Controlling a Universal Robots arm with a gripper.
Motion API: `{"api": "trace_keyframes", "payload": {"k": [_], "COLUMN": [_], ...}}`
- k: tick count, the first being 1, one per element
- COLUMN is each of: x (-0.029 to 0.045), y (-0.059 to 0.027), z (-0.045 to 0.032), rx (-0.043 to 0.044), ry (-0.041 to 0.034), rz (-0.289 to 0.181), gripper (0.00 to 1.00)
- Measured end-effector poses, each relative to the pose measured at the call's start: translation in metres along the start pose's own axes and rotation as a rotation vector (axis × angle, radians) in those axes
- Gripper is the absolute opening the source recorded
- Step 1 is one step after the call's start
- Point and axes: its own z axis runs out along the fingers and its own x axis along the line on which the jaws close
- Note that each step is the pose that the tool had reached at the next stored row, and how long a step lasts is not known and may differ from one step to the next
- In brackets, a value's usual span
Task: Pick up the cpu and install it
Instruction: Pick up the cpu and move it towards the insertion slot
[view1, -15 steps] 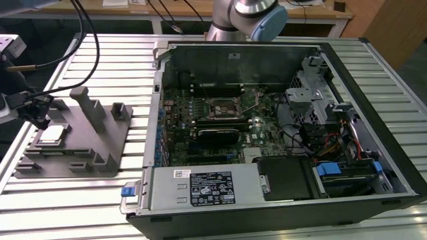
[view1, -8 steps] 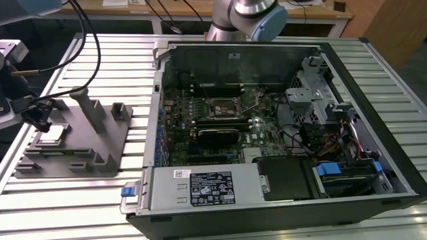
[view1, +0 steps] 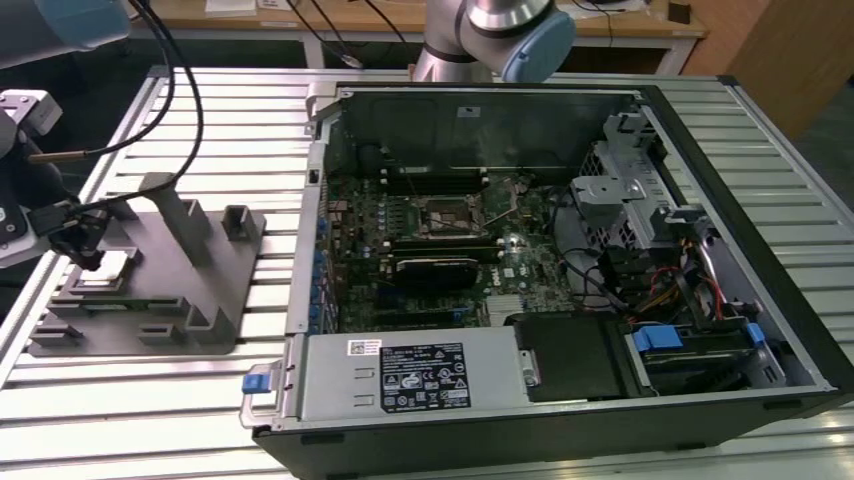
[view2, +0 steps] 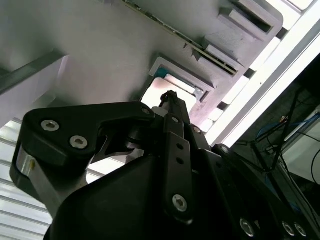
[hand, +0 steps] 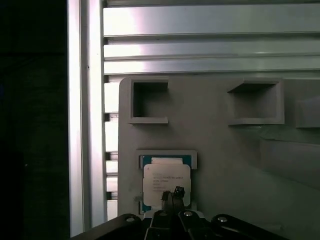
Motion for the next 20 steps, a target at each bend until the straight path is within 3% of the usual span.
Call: {"api": "trace_keyframes", "payload": {"k": [2, 10, 20], "x": [0.0002, 0.0003, 0.0005], "y": [-0.0001, 0.0006, 0.0022], "z": [0.003, 0.0104, 0.0121], "rx": [0.0003, 0.0003, 0.0001], "ry": [0.0035, 0.0044, 0.0042], "rz": [0.0, 0.0, 0.0], "gripper": [0.11, 0.11, 0.11]}}
